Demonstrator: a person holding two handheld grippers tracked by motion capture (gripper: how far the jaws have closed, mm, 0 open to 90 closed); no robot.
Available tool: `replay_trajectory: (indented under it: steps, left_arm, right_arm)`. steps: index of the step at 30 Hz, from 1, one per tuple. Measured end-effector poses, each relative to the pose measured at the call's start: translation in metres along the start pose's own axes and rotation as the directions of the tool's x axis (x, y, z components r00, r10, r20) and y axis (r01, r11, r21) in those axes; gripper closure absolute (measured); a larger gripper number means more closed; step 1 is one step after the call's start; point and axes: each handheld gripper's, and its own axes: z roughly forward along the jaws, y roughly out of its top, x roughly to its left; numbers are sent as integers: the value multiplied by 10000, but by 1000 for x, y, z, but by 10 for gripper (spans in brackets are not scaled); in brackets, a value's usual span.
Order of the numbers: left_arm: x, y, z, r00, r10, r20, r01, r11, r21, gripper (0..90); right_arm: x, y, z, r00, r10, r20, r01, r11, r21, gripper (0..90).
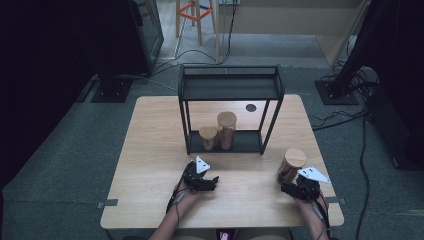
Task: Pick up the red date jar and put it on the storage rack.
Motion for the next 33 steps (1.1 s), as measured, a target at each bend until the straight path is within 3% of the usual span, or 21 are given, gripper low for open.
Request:
replay_trajectory:
  steps: [24,33]
  left_arm:
    - [0,0,0,10000,37,5,-37,10000,4,214]
    - [0,0,0,10000,55,-3,-55,10000,-19,214]
  right_arm:
    - [-2,4,9,9998,155,-126,-157,9998,-158,184]
    - [0,6,10,9995,301,-59,-302,9993,-231,232]
